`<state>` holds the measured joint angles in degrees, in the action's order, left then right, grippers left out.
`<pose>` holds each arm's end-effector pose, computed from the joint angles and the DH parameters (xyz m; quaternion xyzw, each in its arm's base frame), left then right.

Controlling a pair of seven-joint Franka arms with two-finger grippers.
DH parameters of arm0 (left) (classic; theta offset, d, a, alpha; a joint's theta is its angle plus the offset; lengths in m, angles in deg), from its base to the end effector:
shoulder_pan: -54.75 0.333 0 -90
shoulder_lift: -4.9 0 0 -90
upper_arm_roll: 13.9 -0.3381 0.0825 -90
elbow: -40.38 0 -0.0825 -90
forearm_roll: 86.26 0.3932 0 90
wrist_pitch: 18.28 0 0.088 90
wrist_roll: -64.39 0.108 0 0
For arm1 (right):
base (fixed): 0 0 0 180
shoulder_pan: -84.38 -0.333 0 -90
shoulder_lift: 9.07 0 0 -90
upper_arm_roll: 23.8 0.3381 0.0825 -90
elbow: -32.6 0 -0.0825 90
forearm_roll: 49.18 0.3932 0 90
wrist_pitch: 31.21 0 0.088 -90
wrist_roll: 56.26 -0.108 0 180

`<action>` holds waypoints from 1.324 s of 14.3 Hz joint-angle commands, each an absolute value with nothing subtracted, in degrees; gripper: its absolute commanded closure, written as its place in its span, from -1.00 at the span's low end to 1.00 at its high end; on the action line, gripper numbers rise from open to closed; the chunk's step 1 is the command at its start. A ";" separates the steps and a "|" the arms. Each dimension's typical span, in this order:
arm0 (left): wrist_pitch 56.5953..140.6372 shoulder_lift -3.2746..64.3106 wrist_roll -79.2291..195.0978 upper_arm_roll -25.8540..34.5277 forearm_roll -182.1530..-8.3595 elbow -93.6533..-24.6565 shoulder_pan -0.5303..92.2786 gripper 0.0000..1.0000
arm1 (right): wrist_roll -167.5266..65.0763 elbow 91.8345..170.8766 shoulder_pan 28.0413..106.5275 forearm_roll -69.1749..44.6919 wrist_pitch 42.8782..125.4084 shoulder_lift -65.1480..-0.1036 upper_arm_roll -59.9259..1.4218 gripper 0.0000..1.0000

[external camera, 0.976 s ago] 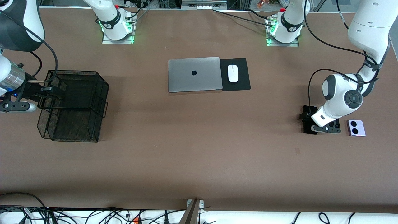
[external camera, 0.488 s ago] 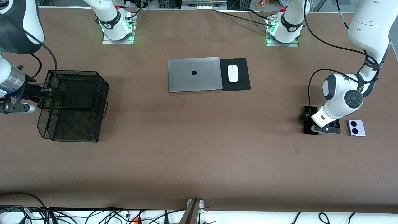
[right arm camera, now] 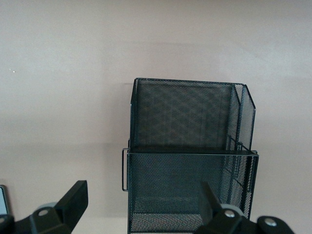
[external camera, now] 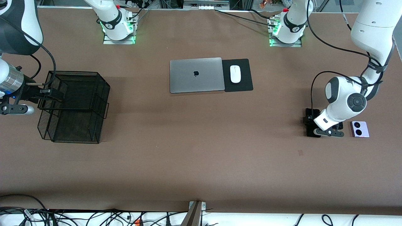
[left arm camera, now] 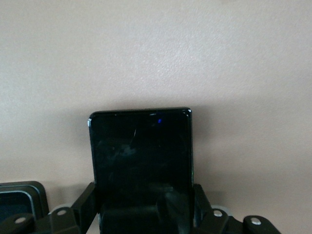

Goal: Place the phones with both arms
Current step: 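Close the left gripper on the black bar phone and lift it, then carry the black bar phone with the left gripper toward the laptop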

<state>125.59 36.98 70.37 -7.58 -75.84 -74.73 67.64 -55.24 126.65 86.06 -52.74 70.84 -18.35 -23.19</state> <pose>0.6099 0.0701 0.1789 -0.9975 0.0621 0.0277 0.0192 0.6230 -0.0175 0.5332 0.9995 0.0063 -0.0117 0.0292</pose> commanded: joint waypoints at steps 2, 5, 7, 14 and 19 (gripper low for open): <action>114.90 37.33 66.77 -7.40 -74.84 -66.07 64.78 0.34 | -54.59 125.67 86.75 -51.72 70.30 -18.65 -22.92 -1.00; 106.37 37.42 60.54 -7.40 -74.84 -59.04 60.30 0.34 | -54.59 125.67 86.76 -51.72 70.30 -18.74 -22.92 -1.00; 103.54 37.85 55.62 -7.40 -75.01 -56.31 57.31 0.35 | -54.59 125.76 86.58 -51.72 70.04 -18.92 -22.92 -1.00; 103.62 42.24 38.04 -7.31 -76.41 -51.30 43.09 0.41 | -54.50 125.94 86.58 -51.81 70.65 -19.01 -22.92 -1.00; 103.62 47.34 30.04 -7.40 -80.02 -44.97 33.58 0.41 | -54.67 125.59 86.67 -51.90 71.27 -18.92 -22.92 -1.00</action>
<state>105.13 44.60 32.82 -6.43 -78.79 -49.58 36.28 -55.22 126.57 86.15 -52.74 71.41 -18.76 -23.18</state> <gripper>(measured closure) 0.203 0.000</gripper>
